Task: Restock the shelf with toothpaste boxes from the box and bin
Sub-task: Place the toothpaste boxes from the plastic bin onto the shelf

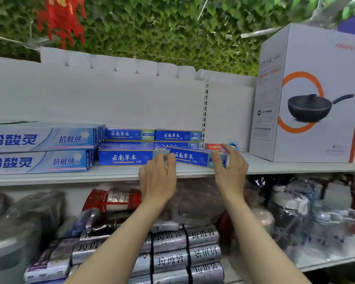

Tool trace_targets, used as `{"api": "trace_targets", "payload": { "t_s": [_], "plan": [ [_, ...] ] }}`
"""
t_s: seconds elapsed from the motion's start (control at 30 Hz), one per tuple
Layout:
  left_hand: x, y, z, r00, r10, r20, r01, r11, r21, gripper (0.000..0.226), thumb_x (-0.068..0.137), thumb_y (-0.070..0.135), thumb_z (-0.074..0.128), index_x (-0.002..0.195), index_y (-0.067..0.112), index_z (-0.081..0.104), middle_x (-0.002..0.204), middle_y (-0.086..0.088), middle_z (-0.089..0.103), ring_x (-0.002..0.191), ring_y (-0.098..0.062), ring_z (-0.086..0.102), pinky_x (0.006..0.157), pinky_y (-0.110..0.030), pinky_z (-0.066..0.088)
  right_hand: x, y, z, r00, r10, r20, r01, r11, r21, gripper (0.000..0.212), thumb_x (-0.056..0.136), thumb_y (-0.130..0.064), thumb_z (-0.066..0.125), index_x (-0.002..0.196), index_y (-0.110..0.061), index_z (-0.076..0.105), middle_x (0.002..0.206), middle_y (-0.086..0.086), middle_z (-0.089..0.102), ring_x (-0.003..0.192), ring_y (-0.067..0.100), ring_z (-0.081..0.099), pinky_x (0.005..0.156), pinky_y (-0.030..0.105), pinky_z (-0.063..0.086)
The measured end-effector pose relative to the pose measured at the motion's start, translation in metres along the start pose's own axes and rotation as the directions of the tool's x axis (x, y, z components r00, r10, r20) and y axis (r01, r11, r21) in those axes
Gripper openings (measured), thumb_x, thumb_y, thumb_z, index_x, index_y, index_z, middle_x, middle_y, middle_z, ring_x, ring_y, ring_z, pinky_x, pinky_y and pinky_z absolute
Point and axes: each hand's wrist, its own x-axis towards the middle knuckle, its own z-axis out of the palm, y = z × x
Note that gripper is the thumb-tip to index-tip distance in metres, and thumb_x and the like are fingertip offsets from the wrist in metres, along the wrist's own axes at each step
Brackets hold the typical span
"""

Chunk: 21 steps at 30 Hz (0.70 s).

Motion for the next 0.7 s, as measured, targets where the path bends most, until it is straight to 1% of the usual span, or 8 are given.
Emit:
{"api": "trace_targets", "payload": {
  "t_s": [0.07,0.17,0.27,0.37,0.47,0.53,0.6,0.7],
  "plan": [
    [0.0,-0.001,0.004,1.0,0.01,-0.007,-0.01,0.999,0.035,0.057,0.097,0.056,0.014,0.104,0.022,0.059,0.099,0.0,0.068,0.094,-0.025,0.06,0.091,-0.041,0.035,0.006,0.009,-0.001,0.996,0.031,0.079,-0.025,0.997,-0.071,0.047,0.094,-0.043,0.064,0.134,-0.019,0.061,0.142,0.005,0.055,0.135,0.023,0.042,0.11,0.03,0.027],
    [-0.001,-0.001,0.005,1.0,-0.002,-0.014,0.003,0.999,0.039,0.057,0.098,0.056,0.015,0.102,0.021,0.059,0.096,0.001,0.068,0.092,-0.024,0.06,0.092,-0.042,0.037,0.01,0.009,-0.006,0.987,0.044,0.153,-0.03,0.995,-0.091,0.044,0.094,-0.035,0.067,0.135,-0.02,0.061,0.138,0.003,0.057,0.129,0.022,0.05,0.108,0.036,0.038],
    [-0.001,0.0,0.006,1.0,-0.018,-0.023,0.019,0.999,0.042,0.063,0.094,0.06,0.01,0.102,0.021,0.06,0.096,0.001,0.069,0.093,-0.024,0.06,0.094,-0.042,0.037,0.014,0.005,-0.011,0.993,0.04,0.112,-0.026,0.992,-0.127,0.031,0.091,-0.024,0.07,0.122,-0.026,0.069,0.122,0.002,0.066,0.113,0.022,0.061,0.092,0.032,0.045],
    [-0.003,-0.002,0.004,0.999,-0.013,-0.033,0.014,1.0,0.023,0.067,0.09,0.062,0.009,0.103,0.021,0.06,0.1,-0.001,0.068,0.097,-0.026,0.06,0.093,-0.042,0.037,0.014,-0.001,-0.018,0.996,0.084,0.027,-0.08,0.987,-0.139,0.026,0.088,-0.024,0.073,0.113,-0.03,0.074,0.113,-0.001,0.07,0.105,0.021,0.064,0.081,0.026,0.041],
    [-0.008,-0.004,0.001,0.999,0.016,-0.045,-0.018,0.999,-0.036,0.068,0.091,0.062,0.015,0.111,0.017,0.061,0.109,-0.003,0.067,0.105,-0.026,0.057,0.094,-0.041,0.038,0.012,-0.001,-0.029,0.983,0.155,-0.095,-0.154,0.988,0.013,0.021,0.086,-0.023,0.076,0.105,-0.029,0.076,0.106,0.0,0.074,0.094,0.016,0.068,0.069,0.017,0.041],
    [-0.014,-0.006,-0.002,0.996,0.032,-0.086,-0.039,0.996,-0.077,0.065,0.094,0.059,0.022,0.119,0.014,0.06,0.118,-0.003,0.064,0.113,-0.024,0.053,0.099,-0.039,0.038,0.013,-0.003,-0.036,0.977,0.175,-0.124,-0.148,0.968,0.203,0.019,0.083,-0.022,0.078,0.096,-0.035,0.074,0.102,0.001,0.075,0.087,0.011,0.07,0.071,0.013,0.05],
    [-0.019,-0.01,-0.007,0.982,0.045,-0.183,-0.062,0.994,-0.086,0.055,0.097,0.052,0.03,0.124,0.012,0.056,0.122,-0.003,0.059,0.115,-0.022,0.049,0.1,-0.034,0.036,0.014,-0.009,-0.038,0.986,0.147,-0.075,-0.115,0.939,0.324,0.025,0.082,-0.017,0.078,0.089,-0.041,0.073,0.096,-0.004,0.076,0.087,0.012,0.072,0.082,0.03,0.058],
    [-0.023,-0.018,-0.018,0.944,0.049,-0.326,-0.068,0.997,-0.048,0.047,0.099,0.044,0.037,0.126,0.009,0.053,0.122,-0.008,0.056,0.114,-0.026,0.047,0.099,-0.036,0.033,0.014,-0.023,-0.03,0.992,0.058,0.113,-0.098,0.916,0.389,0.03,0.083,-0.007,0.076,0.088,-0.037,0.073,0.085,-0.011,0.075,0.084,0.014,0.072,0.081,0.034,0.057]
  ]
}}
